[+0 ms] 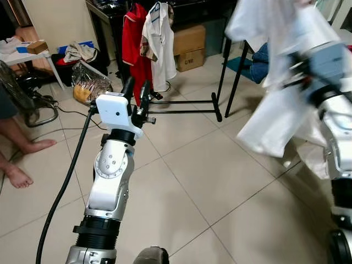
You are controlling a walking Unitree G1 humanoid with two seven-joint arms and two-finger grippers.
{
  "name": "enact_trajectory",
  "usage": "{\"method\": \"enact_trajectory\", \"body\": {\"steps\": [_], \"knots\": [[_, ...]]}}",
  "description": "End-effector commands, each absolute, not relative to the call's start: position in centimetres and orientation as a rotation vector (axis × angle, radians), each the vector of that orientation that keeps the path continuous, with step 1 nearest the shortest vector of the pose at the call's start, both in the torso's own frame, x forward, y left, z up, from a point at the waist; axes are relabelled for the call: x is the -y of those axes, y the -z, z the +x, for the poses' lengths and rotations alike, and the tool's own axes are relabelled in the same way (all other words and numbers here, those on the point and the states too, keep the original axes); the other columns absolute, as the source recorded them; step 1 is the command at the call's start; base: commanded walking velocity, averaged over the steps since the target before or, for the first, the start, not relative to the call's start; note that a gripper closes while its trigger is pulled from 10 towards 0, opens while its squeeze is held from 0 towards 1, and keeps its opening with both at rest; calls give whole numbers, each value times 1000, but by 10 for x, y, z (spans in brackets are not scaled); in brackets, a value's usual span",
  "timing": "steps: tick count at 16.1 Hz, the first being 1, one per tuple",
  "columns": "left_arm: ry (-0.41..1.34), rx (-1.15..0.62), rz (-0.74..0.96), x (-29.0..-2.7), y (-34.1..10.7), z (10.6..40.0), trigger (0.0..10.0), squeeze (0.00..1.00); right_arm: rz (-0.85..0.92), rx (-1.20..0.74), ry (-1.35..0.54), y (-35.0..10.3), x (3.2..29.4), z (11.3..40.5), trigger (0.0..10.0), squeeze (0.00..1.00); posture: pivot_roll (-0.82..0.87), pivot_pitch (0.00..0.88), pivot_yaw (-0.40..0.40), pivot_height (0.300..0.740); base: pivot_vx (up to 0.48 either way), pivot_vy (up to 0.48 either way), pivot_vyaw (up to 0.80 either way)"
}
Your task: Hang hanger
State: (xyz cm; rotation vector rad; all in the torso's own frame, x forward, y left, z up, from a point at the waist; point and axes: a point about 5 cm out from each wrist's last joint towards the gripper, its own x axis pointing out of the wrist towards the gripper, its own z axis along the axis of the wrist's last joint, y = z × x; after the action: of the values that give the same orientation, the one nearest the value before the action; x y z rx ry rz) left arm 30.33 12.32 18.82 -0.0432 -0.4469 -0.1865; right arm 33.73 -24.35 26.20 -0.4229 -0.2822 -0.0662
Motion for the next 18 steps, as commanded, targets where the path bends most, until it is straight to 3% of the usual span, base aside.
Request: {"method": "enact_trajectory", "body": {"steps": [1, 4, 6, 12, 15, 18], "knots": [[200, 451, -32, -121, -189, 304, 10000, 0, -429, 400, 182, -288, 253, 333, 10000, 0, 129, 0, 46, 740, 0, 0, 0], [200, 462, -31, -120, -190, 304, 10000, 0, -413, 532, 287, -308, 261, 324, 10000, 0, 128, 0, 43, 740, 0, 0, 0], [199, 470, -32, -120, -191, 304, 10000, 0, -384, 592, 256, -315, 255, 322, 10000, 0, 126, 0, 42, 740, 0, 0, 0], [203, 490, -31, -118, -193, 303, 10000, 0, -106, 695, -319, -324, 186, 309, 10000, 0, 128, 0, 35, 740, 0, 0, 0], [202, 493, -30, -118, -193, 302, 10000, 0, -30, 801, -360, -340, 183, 299, 10000, 0, 128, 0, 35, 740, 0, 0, 0], [202, 495, -29, -118, -193, 302, 10000, 0, -3, 771, -453, -337, 172, 296, 10000, 0, 133, 0, 33, 740, 0, 0, 0]]}}
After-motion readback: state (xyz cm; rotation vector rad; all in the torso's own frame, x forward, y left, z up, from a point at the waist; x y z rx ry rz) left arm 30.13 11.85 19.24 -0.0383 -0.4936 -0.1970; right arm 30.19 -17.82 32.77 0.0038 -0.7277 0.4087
